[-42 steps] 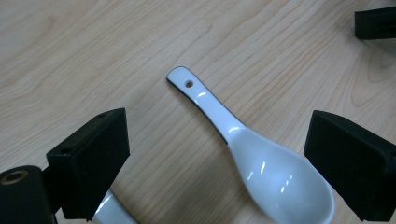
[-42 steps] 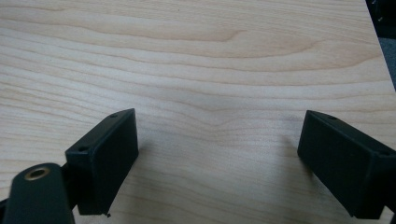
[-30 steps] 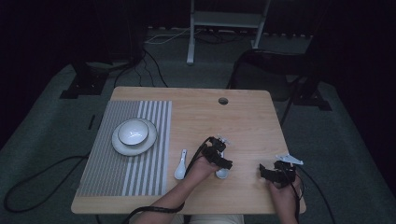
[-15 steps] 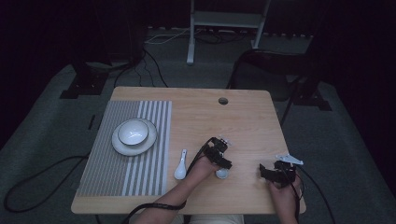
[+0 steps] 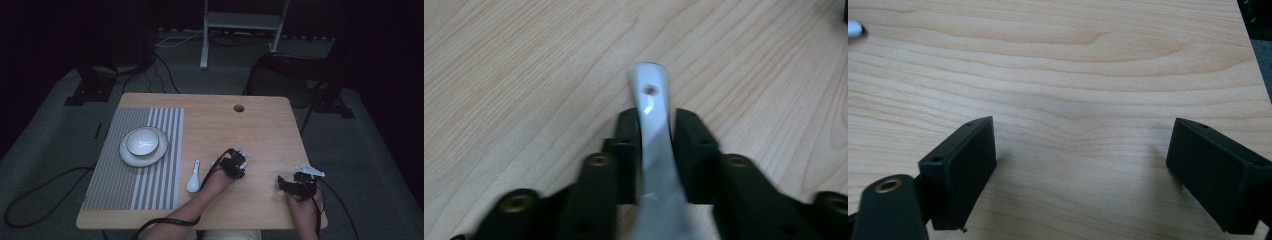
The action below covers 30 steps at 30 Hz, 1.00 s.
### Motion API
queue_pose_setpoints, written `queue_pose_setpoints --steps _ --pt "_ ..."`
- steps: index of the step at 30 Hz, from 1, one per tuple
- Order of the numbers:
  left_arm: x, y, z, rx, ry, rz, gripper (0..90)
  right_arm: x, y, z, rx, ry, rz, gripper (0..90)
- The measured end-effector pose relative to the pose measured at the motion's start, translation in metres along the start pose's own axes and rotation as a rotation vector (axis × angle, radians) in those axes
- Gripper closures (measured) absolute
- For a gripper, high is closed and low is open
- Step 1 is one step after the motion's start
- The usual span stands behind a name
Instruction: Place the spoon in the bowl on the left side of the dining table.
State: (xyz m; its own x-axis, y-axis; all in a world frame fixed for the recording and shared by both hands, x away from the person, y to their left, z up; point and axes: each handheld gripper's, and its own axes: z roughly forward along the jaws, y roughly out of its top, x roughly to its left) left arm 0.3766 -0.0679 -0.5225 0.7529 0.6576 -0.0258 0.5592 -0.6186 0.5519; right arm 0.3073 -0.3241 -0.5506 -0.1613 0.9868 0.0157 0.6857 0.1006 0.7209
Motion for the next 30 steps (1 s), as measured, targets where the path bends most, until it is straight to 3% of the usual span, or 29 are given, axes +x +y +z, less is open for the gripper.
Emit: queue_pose_setpoints --steps 10,16,19,30 --pt "0.001 -0.003 -0.001 -0.019 -0.021 0.000 75.2 0.000 0.000 0.000 0.000 0.000 0.000 11.8" --pt "0.001 -0.002 -0.011 -0.043 -0.032 0.007 75.6 0.000 0.000 0.000 0.000 0.000 0.000 11.8" --pt "0.001 0.000 -0.020 -0.073 -0.042 0.008 84.9 0.000 0.000 0.000 -0.001 -0.001 -0.001 11.8" --pt "0.004 0.001 -0.030 -0.085 -0.069 0.013 85.6 0.000 0.000 0.000 0.000 -0.001 -0.002 11.8"
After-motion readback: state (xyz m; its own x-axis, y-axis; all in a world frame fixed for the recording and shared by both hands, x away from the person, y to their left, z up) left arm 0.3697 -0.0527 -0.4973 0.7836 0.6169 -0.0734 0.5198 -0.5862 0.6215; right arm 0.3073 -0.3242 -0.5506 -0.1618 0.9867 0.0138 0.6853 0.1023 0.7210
